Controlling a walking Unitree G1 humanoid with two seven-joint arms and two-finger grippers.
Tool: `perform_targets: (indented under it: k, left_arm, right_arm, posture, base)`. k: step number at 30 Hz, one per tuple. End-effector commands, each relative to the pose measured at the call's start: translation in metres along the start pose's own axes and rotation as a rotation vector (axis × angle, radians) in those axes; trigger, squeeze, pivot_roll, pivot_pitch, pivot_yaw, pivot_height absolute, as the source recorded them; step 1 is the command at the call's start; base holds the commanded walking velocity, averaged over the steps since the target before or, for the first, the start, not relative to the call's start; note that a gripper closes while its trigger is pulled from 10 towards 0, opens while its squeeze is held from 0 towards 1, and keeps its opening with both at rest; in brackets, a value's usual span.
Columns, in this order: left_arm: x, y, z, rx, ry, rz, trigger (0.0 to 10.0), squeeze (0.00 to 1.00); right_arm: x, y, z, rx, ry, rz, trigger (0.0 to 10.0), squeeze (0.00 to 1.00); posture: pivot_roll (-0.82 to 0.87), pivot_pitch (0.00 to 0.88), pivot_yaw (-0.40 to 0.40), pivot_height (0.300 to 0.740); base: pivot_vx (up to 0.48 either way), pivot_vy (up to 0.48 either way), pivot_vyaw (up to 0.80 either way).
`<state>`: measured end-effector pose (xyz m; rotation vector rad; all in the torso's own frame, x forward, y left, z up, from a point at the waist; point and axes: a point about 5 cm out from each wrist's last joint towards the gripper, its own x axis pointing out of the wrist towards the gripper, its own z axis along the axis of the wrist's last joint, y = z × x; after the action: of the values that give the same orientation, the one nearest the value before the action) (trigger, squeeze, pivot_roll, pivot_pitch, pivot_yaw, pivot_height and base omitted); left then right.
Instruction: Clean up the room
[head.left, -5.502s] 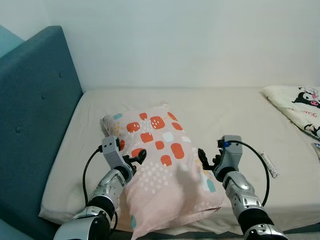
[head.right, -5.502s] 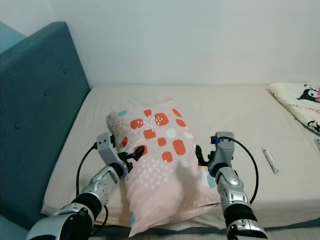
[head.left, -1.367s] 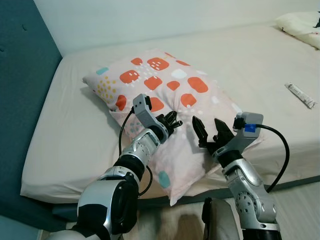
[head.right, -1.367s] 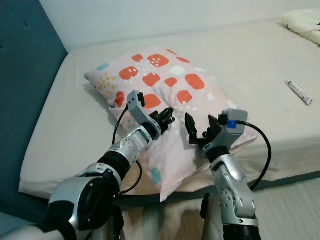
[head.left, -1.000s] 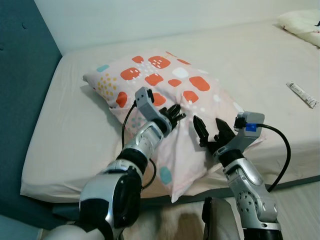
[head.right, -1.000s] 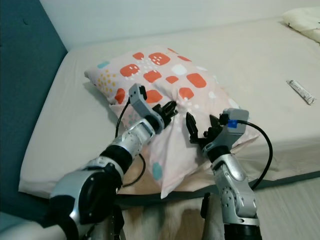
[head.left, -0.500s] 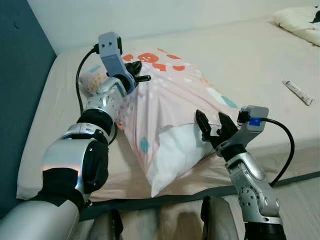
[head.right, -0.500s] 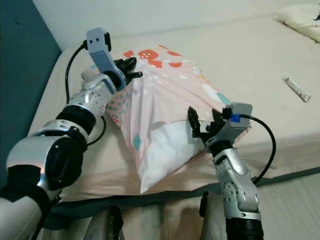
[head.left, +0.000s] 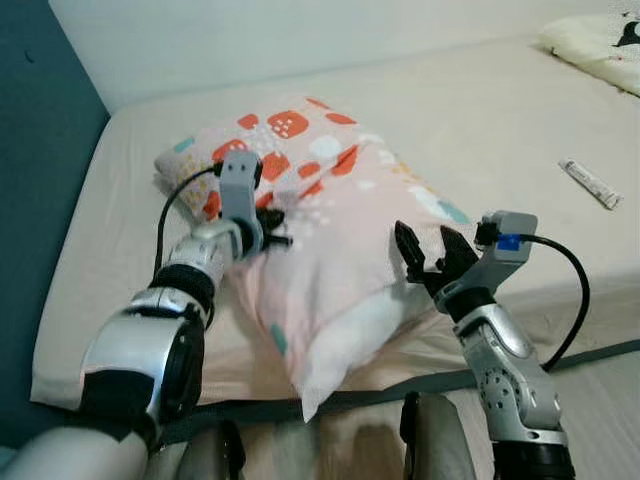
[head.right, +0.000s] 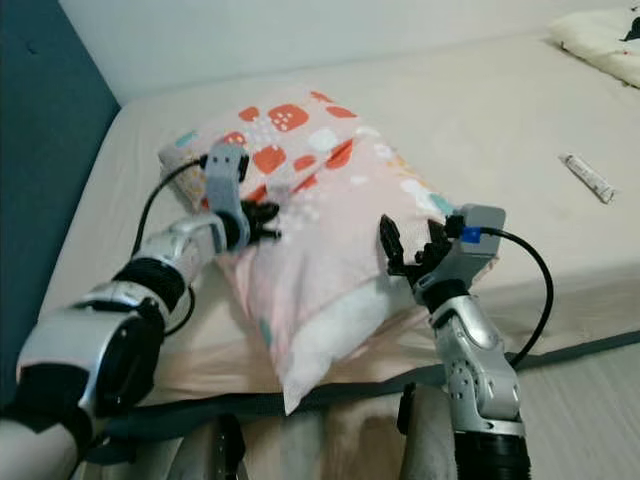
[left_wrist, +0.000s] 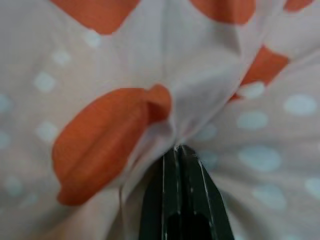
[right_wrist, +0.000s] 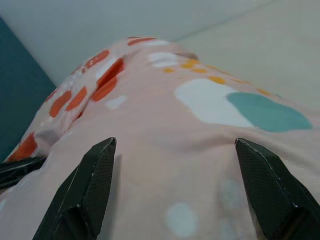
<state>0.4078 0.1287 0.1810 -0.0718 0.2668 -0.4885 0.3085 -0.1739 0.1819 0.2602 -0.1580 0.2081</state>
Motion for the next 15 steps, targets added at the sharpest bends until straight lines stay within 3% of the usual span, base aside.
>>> perform_targets:
  k: [1, 3, 4, 8, 9, 10, 12, 15]
  left_arm:
    - [-0.009, 0.014, -0.018, 0.02, 0.094, 0.016, 0.0, 0.0]
    - [-0.026, 0.031, -0.016, 0.136, 0.132, 0.002, 0.0, 0.0]
    - [-0.053, 0.039, -0.013, 0.255, 0.191, -0.048, 0.0, 0.0]
    - [-0.069, 0.035, -0.014, 0.296, 0.237, -0.103, 0.0, 0.0]
    - [-0.078, 0.029, -0.015, 0.292, 0.248, -0.158, 0.0, 0.84]
    - [-0.092, 0.011, -0.019, 0.261, 0.259, -0.298, 10.0, 1.0]
    - [-0.092, 0.011, -0.019, 0.261, 0.259, -0.298, 10.0, 1.0]
    - [-0.103, -0.015, -0.025, 0.129, 0.234, -0.513, 10.0, 1.0]
  right_arm:
    - [-0.002, -0.001, -0.009, 0.002, 0.043, -0.004, 10.0, 0.0]
    - [-0.001, -0.002, -0.01, -0.001, 0.049, -0.001, 10.0, 0.0]
    - [0.002, -0.002, -0.011, -0.001, 0.055, 0.011, 10.0, 0.0]
    - [0.004, -0.001, -0.012, -0.001, 0.059, 0.02, 10.0, 0.0]
    - [0.005, 0.001, -0.013, -0.001, 0.061, 0.028, 10.0, 0.0]
    - [0.007, 0.004, -0.013, -0.002, 0.063, 0.04, 10.0, 0.0]
    - [0.007, 0.004, -0.013, -0.002, 0.063, 0.04, 10.0, 0.0]
    - [0.008, 0.006, -0.014, -0.004, 0.066, 0.044, 10.0, 0.0]
  posture:
    - [0.03, 0.133, 0.105, 0.476]
    - [0.05, 0.124, 0.098, 0.476]
    - [0.07, 0.118, 0.093, 0.476]
    - [0.08, 0.115, 0.091, 0.476]
    - [0.08, 0.112, 0.09, 0.476]
    - [0.08, 0.112, 0.09, 0.476]
    - [0.08, 0.112, 0.09, 0.476]
    - [0.08, 0.11, 0.089, 0.476]
  base:
    - [0.0, 0.0, 0.0]
    - [0.0, 0.0, 0.0]
    - [0.0, 0.0, 0.0]
    - [0.0, 0.0, 0.0]
    - [0.0, 0.0, 0.0]
    - [0.0, 0.0, 0.0]
    - [0.0, 0.0, 0.0]
    - [0.0, 0.0, 0.0]
